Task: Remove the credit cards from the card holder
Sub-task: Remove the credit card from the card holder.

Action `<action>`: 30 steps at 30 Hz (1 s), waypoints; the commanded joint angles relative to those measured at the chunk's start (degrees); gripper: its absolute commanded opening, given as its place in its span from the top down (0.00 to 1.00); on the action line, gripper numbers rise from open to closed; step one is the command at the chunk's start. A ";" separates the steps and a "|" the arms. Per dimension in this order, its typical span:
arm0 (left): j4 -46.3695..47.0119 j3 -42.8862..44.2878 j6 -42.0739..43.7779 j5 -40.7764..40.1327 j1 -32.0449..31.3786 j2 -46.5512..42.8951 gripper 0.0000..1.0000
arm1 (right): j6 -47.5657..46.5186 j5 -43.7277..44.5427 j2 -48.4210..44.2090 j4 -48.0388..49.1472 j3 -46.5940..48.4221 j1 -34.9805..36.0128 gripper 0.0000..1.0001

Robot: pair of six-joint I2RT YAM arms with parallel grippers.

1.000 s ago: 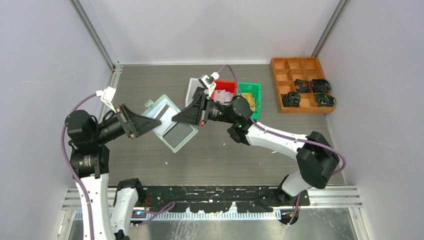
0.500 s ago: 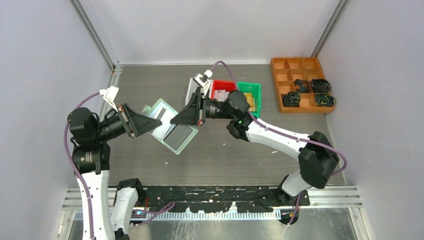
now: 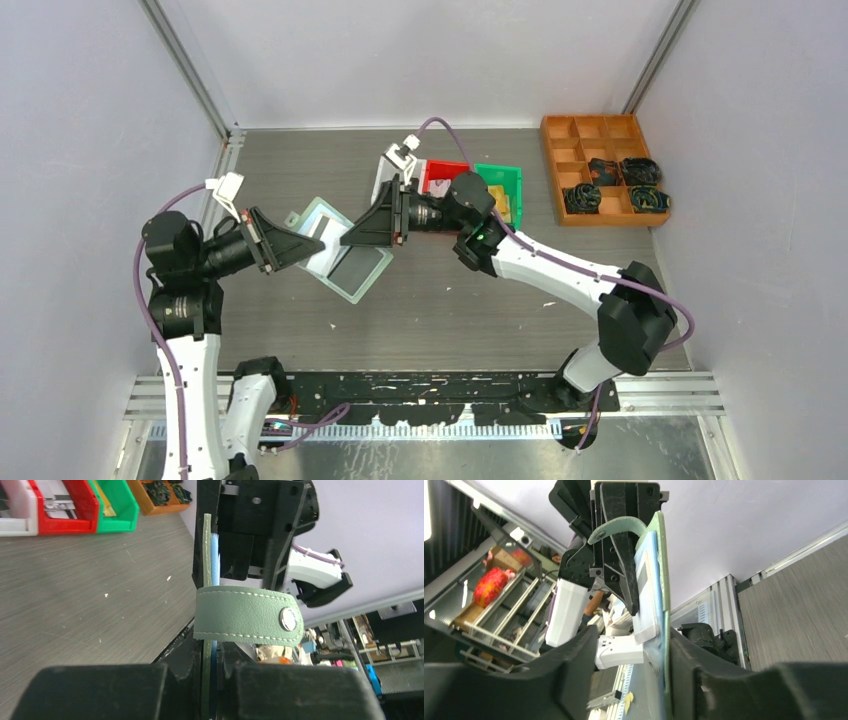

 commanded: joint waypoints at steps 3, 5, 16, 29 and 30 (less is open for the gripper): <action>-5.66 3.04 9.69 -9.72 -0.21 2.59 1.00 | -4.81 7.11 -8.11 -9.94 1.42 -7.37 0.30; -6.64 3.20 11.35 -14.31 -0.16 2.97 1.00 | -6.53 10.56 -11.54 -17.00 1.78 -9.31 0.26; -0.52 1.67 3.93 -20.54 -0.13 3.88 1.00 | 12.65 9.23 -8.23 -1.80 -1.85 -5.12 0.33; 4.65 1.67 -5.31 -18.58 -0.19 2.51 1.00 | 19.35 6.57 3.29 5.42 0.39 1.58 0.43; 4.73 1.60 -5.62 -18.62 -0.18 2.50 1.00 | 19.39 6.65 3.81 5.47 0.64 1.77 0.44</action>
